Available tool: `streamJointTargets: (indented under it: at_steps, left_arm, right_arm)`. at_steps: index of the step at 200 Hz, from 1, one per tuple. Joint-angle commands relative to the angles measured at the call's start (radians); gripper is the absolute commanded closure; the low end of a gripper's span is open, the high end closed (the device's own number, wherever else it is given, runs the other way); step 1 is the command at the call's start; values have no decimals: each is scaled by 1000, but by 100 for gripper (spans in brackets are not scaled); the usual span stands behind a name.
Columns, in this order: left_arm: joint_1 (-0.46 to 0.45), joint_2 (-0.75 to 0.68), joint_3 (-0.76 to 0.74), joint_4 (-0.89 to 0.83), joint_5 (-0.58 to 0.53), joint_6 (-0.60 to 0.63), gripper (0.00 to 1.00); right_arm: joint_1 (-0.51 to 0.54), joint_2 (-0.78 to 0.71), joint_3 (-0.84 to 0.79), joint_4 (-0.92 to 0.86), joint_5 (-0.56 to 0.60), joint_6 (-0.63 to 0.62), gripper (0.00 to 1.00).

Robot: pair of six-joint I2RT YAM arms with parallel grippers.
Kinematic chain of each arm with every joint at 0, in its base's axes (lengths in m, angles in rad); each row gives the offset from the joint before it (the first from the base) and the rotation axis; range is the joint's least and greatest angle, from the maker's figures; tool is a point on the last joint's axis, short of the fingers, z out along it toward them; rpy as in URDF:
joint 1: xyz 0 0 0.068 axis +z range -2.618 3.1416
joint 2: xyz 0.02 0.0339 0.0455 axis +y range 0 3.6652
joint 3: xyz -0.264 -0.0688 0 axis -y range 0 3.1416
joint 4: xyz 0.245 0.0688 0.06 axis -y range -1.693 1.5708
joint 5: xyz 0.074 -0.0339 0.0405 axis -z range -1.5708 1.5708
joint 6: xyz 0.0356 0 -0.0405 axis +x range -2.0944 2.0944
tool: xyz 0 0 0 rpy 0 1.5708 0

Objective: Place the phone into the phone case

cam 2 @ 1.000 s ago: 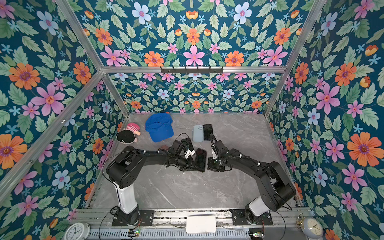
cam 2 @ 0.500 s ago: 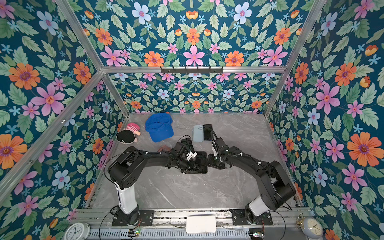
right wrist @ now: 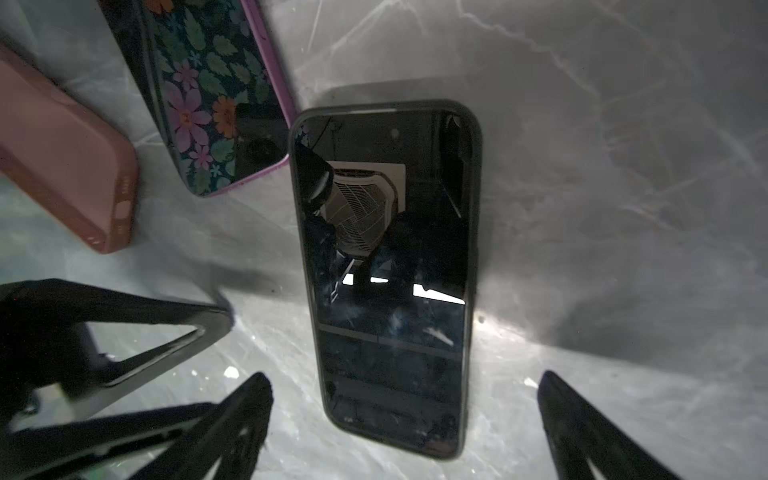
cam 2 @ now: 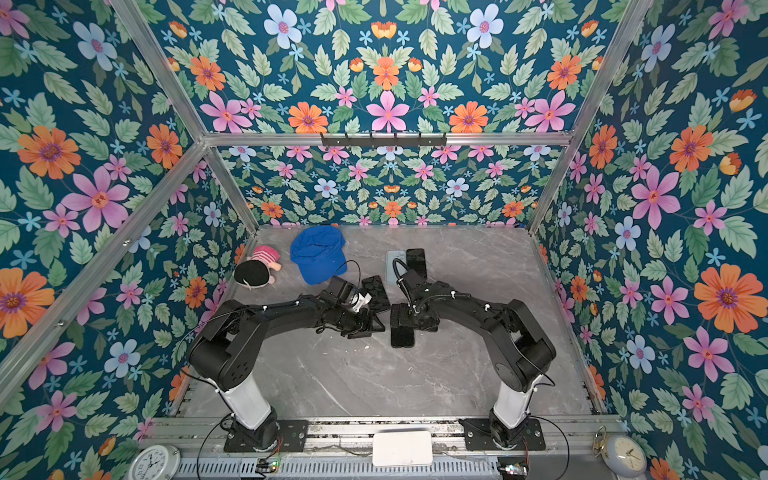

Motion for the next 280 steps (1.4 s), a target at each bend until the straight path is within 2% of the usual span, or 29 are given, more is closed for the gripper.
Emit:
streamJointTargets:
  at_steps: [1, 63, 91, 149, 174, 199, 232, 280]
  left_arm:
    - [32, -29, -11, -44, -39, 47, 26]
    - [68, -53, -42, -37, -37, 70, 8]
    - [74, -58, -54, -23, -30, 69, 6]
    - [86, -57, -43, -19, -11, 79, 5]
    - [94, -66, -26, -41, -11, 96, 5]
    - [97, -68, -1, -51, -4, 104, 4]
    - [97, -52, 42, -55, 17, 110, 7]
    - [97, 7, 153, -84, 51, 128, 6]
  right_arm:
    - [12, 46, 65, -118, 102, 16, 3]
    - [57, 172, 175, -180, 114, 39, 1]
    - [65, 211, 184, -205, 128, 51, 1]
    - [66, 213, 189, -265, 199, 49, 26]
    - [52, 188, 188, -272, 207, 22, 32]
    - [-29, 127, 159, -275, 203, -43, 39]
    - [-213, 61, 195, -303, 207, -202, 45]
    - [-478, 223, 465, -296, 146, -467, 54]
